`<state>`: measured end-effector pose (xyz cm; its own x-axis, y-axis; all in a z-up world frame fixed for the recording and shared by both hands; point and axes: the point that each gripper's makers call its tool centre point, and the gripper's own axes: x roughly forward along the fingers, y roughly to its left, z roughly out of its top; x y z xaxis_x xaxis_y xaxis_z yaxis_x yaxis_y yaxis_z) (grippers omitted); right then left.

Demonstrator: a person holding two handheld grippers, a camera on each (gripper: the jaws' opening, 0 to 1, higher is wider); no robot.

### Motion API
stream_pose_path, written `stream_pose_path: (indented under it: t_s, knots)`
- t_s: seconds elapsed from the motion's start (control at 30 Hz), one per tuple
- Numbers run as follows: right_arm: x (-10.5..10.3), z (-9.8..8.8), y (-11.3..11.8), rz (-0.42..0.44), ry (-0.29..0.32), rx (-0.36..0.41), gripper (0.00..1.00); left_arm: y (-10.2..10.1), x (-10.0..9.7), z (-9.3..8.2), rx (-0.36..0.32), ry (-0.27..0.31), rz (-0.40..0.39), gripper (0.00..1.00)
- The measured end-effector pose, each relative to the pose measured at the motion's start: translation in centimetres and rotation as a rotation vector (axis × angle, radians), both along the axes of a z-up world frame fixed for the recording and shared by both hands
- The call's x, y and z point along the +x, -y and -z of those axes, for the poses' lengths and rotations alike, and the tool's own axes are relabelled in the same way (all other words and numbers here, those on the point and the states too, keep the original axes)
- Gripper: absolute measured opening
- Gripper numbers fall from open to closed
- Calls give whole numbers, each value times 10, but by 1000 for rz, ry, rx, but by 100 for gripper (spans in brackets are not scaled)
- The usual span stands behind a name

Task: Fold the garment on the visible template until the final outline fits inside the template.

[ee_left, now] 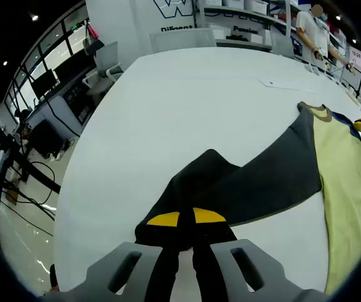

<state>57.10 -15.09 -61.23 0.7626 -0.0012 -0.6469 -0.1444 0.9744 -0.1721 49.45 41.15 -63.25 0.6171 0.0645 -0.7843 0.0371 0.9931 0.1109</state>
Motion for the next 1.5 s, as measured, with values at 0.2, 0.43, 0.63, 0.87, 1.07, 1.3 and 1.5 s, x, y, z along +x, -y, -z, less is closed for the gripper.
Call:
stream_pose_path:
  t_s: [0.2, 0.43, 0.63, 0.87, 1.07, 1.3, 1.5]
  knots:
    - [-29, -4, -20, 51, -53, 180, 24, 1, 0, 0, 10, -2, 8, 3]
    - [-53, 1, -35, 52, -110, 215, 23, 1, 0, 0, 8, -2, 5, 3]
    - [-70, 10, -47, 77, -180, 248, 19, 0, 0, 0, -7, 2, -4, 4]
    - [-77, 19, -51, 113, -226, 258, 6, 0, 0, 0, -13, 12, -16, 4]
    - [-71, 23, -51, 35, -235, 175, 0, -1, -1, 0, -8, 18, -23, 4]
    - [-60, 24, -38, -15, -199, 68, 0, -1, -1, 0, -15, 23, -21, 4]
    - [-59, 26, -36, -104, -185, -37, 0, -1, -1, 0, -15, 23, -18, 4]
